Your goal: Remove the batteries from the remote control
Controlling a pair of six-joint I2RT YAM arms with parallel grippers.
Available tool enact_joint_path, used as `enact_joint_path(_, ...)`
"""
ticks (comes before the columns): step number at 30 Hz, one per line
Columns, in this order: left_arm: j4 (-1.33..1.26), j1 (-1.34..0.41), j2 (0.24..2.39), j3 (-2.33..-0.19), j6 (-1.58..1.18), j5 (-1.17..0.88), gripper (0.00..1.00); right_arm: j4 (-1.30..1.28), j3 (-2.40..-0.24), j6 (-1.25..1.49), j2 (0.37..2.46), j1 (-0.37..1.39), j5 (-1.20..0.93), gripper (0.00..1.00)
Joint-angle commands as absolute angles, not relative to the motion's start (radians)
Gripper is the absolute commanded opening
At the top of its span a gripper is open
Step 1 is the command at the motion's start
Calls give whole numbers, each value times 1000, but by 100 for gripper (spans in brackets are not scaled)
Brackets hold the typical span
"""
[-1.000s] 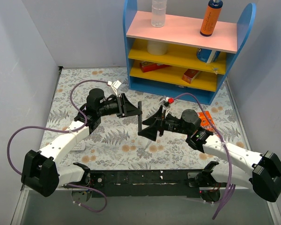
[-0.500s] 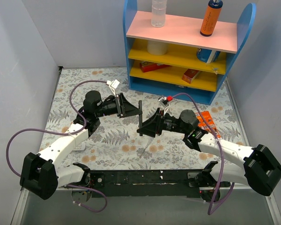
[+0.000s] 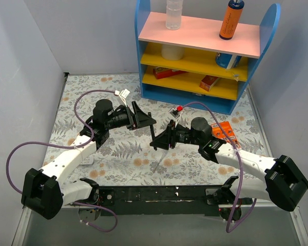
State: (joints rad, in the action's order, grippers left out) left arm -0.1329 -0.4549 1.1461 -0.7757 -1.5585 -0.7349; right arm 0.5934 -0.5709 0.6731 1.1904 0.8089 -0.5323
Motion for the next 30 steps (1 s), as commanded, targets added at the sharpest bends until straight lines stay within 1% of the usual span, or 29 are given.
enact_joint_path(1,76,-459,1147,-874,-1470,-600,74,381,-666,523,1164,811,-379,1)
enact_joint_path(4,172,-462,1189,-929,-1445,-563,65,278,-696,482,1170,818,-312,1)
enact_joint_path(7,190,-466,1203,-950,-1451,-554,62,180,-725,439,1180,831,-236,1)
enact_joint_path(15,196,-492,1279,-966,-1462,-497,62,58,-784,393,1201,862,-129,1)
enact_joint_path(22,198,-511,1353,-989,-1462,-488,61,32,-824,373,1239,887,-107,1)
enact_joint_path(26,204,-511,1377,-991,-1462,-477,51,38,-831,373,1262,899,-103,1)
enact_joint_path(27,206,-512,1382,-986,-1462,-473,44,38,-834,373,1266,900,-104,1)
enact_joint_path(30,221,-511,1400,-986,-1471,-456,34,38,-839,370,1284,902,-95,1)
